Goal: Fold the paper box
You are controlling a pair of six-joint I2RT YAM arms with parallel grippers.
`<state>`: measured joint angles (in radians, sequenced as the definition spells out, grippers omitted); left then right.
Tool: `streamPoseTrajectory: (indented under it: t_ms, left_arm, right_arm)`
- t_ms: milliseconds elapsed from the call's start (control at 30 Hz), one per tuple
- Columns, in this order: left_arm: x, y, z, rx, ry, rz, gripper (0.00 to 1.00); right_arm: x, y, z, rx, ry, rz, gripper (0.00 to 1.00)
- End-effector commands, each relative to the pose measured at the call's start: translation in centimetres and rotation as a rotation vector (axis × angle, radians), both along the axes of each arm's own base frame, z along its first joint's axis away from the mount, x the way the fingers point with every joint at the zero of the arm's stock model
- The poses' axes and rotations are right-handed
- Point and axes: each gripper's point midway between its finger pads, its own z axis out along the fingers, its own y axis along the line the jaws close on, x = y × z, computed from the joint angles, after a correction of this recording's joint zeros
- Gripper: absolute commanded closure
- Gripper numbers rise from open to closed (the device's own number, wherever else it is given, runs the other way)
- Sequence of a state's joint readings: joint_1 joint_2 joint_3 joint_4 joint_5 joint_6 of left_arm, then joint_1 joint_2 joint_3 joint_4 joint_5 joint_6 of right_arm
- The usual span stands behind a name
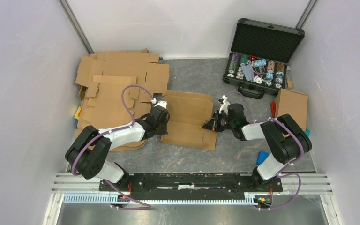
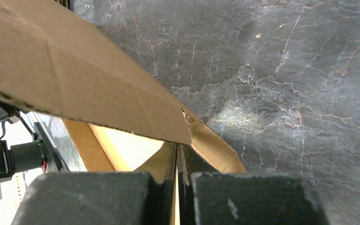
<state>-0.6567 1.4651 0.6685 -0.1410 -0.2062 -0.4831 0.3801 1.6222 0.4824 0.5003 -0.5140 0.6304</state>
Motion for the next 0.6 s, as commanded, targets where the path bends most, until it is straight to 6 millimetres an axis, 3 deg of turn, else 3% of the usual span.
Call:
streamPoseTrajectory:
  t_ms: [0,400,567]
  left_arm:
    - [0.7,-0.9,1.5,-0.033,-0.035,-0.016,0.98]
    - [0.8,-0.8,1.4,-0.028,-0.034,-0.014,0.98]
    - [0.8,-0.8,1.5,-0.029,-0.038,-0.012,0.98]
  right_arm:
    - [1.0,0.7,0.4,0.051,-0.034,-0.027,1.0]
    - [0.5,0.1,1.8,0.034,-0.082,-0.018,1.0]
    - [0.2,-0.9,2.0,-0.037,-0.105,-0.012,0.94]
